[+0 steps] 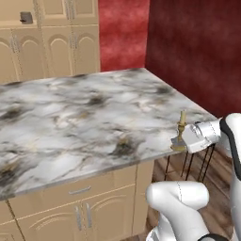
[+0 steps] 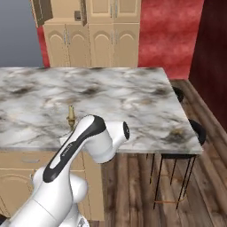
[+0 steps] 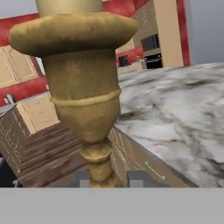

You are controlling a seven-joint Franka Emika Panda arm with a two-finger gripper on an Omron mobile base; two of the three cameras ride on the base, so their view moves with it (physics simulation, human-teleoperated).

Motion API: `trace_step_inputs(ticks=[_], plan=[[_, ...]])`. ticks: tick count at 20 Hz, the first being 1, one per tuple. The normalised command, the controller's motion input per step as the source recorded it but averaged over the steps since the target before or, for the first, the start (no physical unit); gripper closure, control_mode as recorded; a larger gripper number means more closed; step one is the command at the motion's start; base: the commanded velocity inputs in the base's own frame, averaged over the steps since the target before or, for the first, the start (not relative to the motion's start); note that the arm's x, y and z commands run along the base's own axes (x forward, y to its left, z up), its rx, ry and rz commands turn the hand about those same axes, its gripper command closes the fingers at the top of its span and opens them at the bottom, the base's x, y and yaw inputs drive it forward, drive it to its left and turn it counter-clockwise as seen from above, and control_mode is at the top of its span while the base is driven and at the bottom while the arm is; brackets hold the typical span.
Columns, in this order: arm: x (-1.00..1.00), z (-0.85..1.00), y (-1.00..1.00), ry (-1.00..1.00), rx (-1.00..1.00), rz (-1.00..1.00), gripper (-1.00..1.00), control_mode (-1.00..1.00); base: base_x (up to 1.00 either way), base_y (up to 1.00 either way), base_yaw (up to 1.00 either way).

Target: Pick the jar and candle from the dining table and place them in the open cabinet. Close the cabinet after placing the objects.

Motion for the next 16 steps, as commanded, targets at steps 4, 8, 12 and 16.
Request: trace_step_inputs(ticks=[4,8,12,16], plan=[[0.0,0.0,0.0,0.0,0.0,0.0,1.0,1.0,-0.26,-1.0,-0.03],[0.0,0.0,0.0,0.0,0.0,0.0,1.0,1.0,-0.23,-1.0,-0.02],[0.0,0.0,0.0,0.0,0.0,0.0,1.0,1.0,-0.12,-1.0,-0.01],[0.0,0.0,0.0,0.0,0.0,0.0,1.0,1.0,0.0,-1.0,0.0]])
